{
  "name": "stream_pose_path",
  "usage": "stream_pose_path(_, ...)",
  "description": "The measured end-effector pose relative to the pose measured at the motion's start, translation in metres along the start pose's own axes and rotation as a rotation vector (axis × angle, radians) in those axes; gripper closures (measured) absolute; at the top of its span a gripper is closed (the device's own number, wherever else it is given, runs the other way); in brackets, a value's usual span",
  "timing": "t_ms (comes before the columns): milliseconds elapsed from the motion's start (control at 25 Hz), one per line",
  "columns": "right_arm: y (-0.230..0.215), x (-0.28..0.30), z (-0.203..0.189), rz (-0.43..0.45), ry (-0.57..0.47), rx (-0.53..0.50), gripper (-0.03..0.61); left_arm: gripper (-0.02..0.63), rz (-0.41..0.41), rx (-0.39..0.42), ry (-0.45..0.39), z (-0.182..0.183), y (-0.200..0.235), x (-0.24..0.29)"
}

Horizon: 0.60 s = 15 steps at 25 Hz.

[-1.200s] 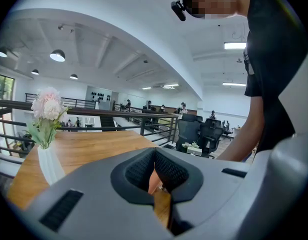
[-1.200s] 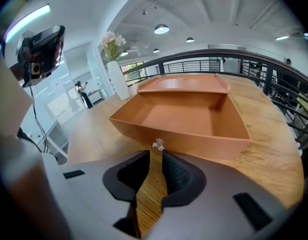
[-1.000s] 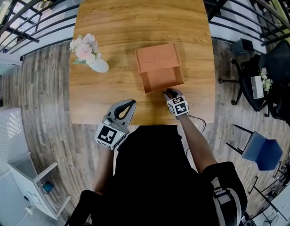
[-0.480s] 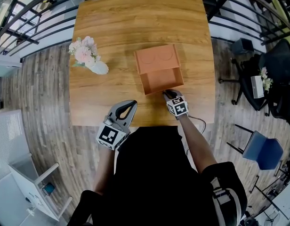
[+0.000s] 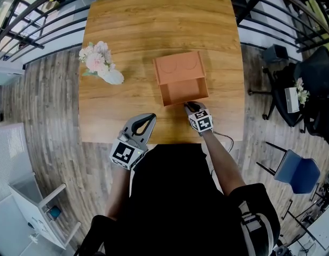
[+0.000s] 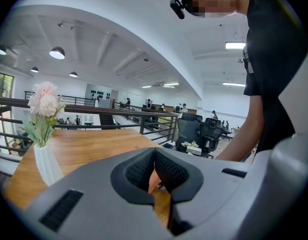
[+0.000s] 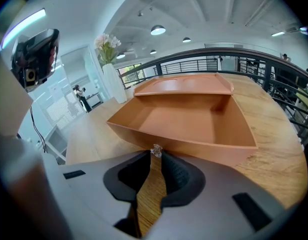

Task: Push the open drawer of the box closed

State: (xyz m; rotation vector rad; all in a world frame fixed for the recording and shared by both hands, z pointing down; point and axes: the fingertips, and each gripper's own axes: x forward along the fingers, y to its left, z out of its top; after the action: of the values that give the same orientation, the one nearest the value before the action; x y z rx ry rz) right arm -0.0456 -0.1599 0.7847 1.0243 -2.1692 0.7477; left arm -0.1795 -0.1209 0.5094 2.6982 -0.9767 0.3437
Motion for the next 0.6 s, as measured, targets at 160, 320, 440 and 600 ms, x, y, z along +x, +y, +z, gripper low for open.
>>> stream_pose_path(160, -0.001, 0.001, 0.005, -0.003, -0.011, 0.005, 0.494, 0.591, 0.001, 0.013, 0.023, 0.003, 0.002, 0.000)
stream_pose_path(320, -0.003, 0.002, 0.012, -0.005, -0.014, 0.000, 0.494, 0.591, 0.003, 0.011, 0.018, 0.004, 0.003, 0.000)
stream_pose_path(440, -0.005, 0.005, 0.015, -0.005, -0.014, -0.006, 0.494, 0.591, 0.004, 0.004, -0.002, 0.001, 0.004, 0.002)
stream_pose_path(600, -0.007, 0.007, 0.019, -0.002, -0.018, -0.006, 0.494, 0.591, 0.007, -0.001, -0.001, 0.000, 0.003, 0.004)
